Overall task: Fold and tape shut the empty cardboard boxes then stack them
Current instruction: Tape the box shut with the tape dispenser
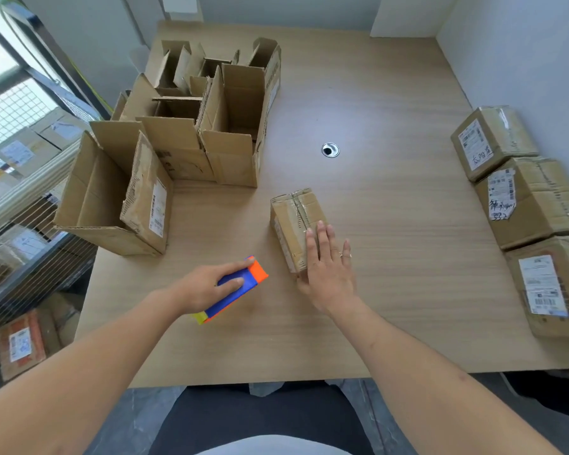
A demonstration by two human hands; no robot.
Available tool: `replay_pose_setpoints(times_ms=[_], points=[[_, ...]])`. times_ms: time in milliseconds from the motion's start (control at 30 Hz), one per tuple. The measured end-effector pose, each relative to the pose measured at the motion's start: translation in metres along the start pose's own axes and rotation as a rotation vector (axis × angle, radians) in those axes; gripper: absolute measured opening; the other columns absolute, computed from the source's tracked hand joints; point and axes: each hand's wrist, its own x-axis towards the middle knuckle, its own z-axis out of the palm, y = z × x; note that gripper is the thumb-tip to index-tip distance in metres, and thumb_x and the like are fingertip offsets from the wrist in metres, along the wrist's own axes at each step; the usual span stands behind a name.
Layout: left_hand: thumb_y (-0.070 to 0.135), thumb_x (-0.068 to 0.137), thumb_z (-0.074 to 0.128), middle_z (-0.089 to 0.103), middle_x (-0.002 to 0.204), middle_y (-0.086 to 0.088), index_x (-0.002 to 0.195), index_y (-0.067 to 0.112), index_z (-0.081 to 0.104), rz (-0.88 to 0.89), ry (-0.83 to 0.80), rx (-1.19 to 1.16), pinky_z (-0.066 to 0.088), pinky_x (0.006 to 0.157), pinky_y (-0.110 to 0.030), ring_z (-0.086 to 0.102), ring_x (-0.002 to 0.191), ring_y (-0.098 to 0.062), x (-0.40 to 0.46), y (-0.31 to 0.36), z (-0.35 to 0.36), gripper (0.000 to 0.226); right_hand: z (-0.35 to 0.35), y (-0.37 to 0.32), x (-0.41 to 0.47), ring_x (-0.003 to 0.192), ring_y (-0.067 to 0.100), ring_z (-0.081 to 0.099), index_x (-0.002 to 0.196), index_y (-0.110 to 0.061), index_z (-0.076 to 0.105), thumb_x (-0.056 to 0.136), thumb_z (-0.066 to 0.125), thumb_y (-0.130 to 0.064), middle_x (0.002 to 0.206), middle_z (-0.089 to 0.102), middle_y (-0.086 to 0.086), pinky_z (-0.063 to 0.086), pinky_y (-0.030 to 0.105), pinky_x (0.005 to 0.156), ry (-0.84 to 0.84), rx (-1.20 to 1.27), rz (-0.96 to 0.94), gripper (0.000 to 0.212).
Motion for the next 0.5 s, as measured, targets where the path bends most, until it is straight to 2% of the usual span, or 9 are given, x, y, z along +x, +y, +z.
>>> replay_pose_setpoints(times_ms=[100, 167, 233, 300, 367, 500], points=[[0.051, 0.104, 0.047, 0.06, 0.107, 0.002, 0.146, 0.071, 0.024, 0.08, 0.079, 0.026, 0.046, 0.089, -0.031, 0.055, 0.095, -0.017, 0.0, 0.004, -0.009, 0.051, 0.001, -0.001, 0.002, 0.157, 0.036, -0.003, 0.162, -0.006, 0.009, 0.084, 0.073, -0.05, 0.169, -0.002, 0.02, 0.005, 0.059, 0.125, 0.035, -0.05, -0.001, 0.11], [0.051, 0.104, 0.047, 0.052, 0.098, 0.0, 0.146, 0.071, 0.022, 0.106, 0.116, 0.037, 0.045, 0.084, -0.03, 0.052, 0.088, -0.017, -0.003, 0.007, -0.013, 0.053, -0.002, -0.001, 0.002, 0.157, 0.034, -0.007, 0.162, -0.005, 0.006, 0.079, 0.07, -0.061, 0.17, -0.005, 0.018, 0.002, 0.056, 0.126, 0.017, -0.043, 0.001, 0.119], [0.052, 0.103, 0.048, 0.049, 0.098, 0.0, 0.146, 0.071, 0.021, 0.13, 0.138, 0.04, 0.046, 0.083, -0.03, 0.052, 0.086, -0.017, -0.004, 0.009, -0.015, 0.054, -0.003, -0.002, 0.001, 0.157, 0.032, -0.012, 0.162, -0.006, 0.003, 0.082, 0.056, -0.074, 0.17, -0.007, 0.016, -0.003, 0.053, 0.126, 0.023, -0.013, 0.004, 0.118], [0.052, 0.103, 0.048, 0.049, 0.099, 0.0, 0.145, 0.073, 0.02, 0.146, 0.145, 0.041, 0.047, 0.084, -0.032, 0.053, 0.087, -0.018, -0.003, 0.009, -0.016, 0.055, -0.004, -0.005, 0.001, 0.157, 0.032, -0.009, 0.162, -0.006, 0.008, 0.092, 0.044, -0.07, 0.17, -0.003, 0.015, -0.003, 0.052, 0.126, 0.075, 0.019, 0.015, 0.102], [0.052, 0.103, 0.048, 0.049, 0.1, 0.0, 0.145, 0.073, 0.02, 0.153, 0.142, 0.037, 0.048, 0.085, -0.033, 0.053, 0.088, -0.018, -0.003, 0.008, -0.016, 0.055, -0.004, -0.009, 0.002, 0.157, 0.033, -0.005, 0.162, -0.005, 0.012, 0.097, 0.045, -0.062, 0.17, 0.001, 0.016, 0.0, 0.053, 0.127, 0.078, 0.008, 0.032, 0.093], [0.052, 0.103, 0.049, 0.049, 0.101, 0.002, 0.145, 0.073, 0.021, 0.173, 0.149, 0.047, 0.048, 0.086, -0.034, 0.053, 0.088, -0.016, -0.007, 0.011, -0.019, 0.054, -0.012, -0.013, 0.004, 0.157, 0.035, -0.005, 0.161, -0.005, 0.01, 0.097, 0.053, -0.053, 0.17, 0.0, 0.018, -0.003, 0.052, 0.126, 0.021, 0.0, 0.027, 0.091]])
